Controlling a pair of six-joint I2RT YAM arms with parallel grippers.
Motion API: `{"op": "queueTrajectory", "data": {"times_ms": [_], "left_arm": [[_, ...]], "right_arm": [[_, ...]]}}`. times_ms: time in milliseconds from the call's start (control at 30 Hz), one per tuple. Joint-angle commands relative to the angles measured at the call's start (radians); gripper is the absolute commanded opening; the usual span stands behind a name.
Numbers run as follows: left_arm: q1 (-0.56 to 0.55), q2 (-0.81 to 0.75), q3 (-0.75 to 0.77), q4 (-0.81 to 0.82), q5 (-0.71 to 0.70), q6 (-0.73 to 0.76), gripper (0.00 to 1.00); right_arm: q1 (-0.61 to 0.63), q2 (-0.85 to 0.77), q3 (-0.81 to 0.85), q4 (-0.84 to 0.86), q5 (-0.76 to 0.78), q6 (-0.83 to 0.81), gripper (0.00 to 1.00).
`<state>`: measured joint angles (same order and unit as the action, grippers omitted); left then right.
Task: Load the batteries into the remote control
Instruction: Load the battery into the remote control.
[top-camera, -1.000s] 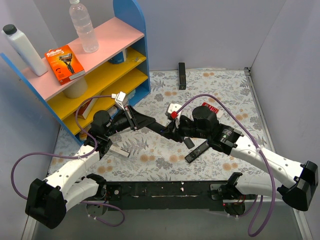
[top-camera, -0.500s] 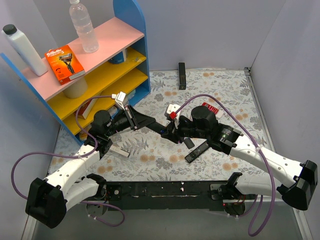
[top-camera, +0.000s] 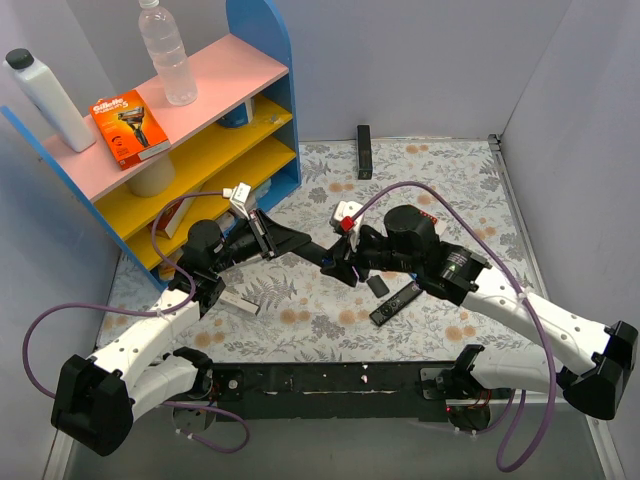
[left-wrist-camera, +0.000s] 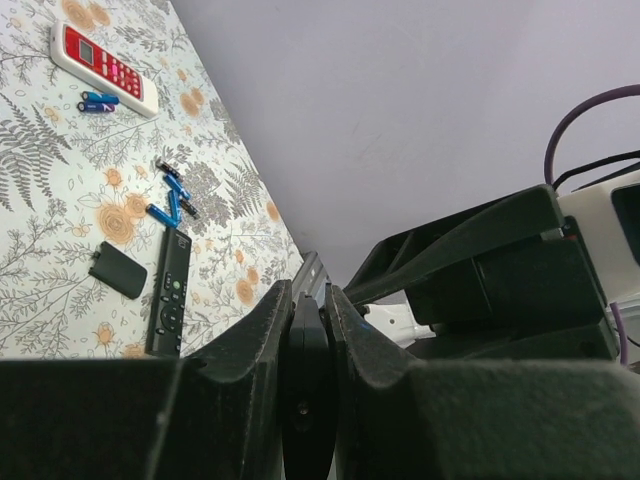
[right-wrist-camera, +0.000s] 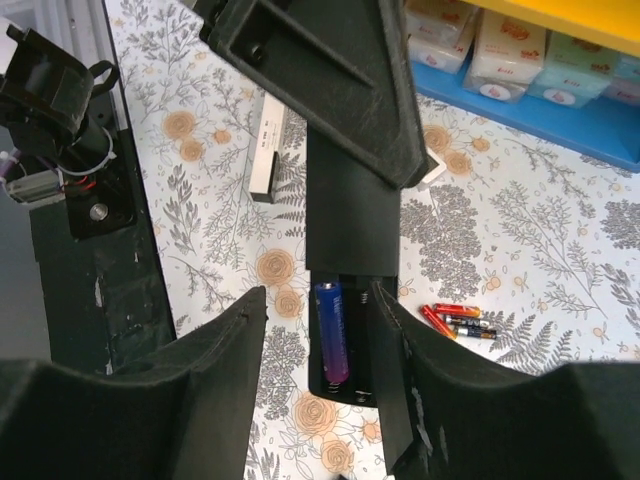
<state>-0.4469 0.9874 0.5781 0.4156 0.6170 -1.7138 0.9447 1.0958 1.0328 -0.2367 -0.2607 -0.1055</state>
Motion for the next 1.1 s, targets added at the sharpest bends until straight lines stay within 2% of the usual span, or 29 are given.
{"op": "queueTrajectory", "data": {"times_ms": [0,167,300,467,733,1067], "left_arm": [[-0.004,-0.003,0.023,0.0,0.015,-0.004,0.0],[-0.004,-0.001,0.025,-0.009,0.013,-0.003,0.0],[-0.004,-0.001,0.028,-0.024,0.01,-0.001,0.0],[-0.004,-0.001,0.039,-0.052,0.0,0.0,0.0],[-0.004,0.008,0.048,-0.067,-0.008,-0.004,0.0],[-0.004,0.005,0.051,-0.07,-0.007,-0.007,0.0]], "right_arm": [[-0.001,0.004,0.075,0.005,0.02,0.007,0.53],[-0.001,0.018,0.122,-0.026,0.037,0.032,0.54],[-0.001,0.045,0.165,-0.07,0.052,0.053,0.41],[-0.001,0.087,0.242,-0.162,0.064,0.092,0.34],[-0.001,0.138,0.294,-0.262,0.058,0.128,0.33],[0.0,0.174,0.294,-0.262,0.049,0.136,0.32]]}}
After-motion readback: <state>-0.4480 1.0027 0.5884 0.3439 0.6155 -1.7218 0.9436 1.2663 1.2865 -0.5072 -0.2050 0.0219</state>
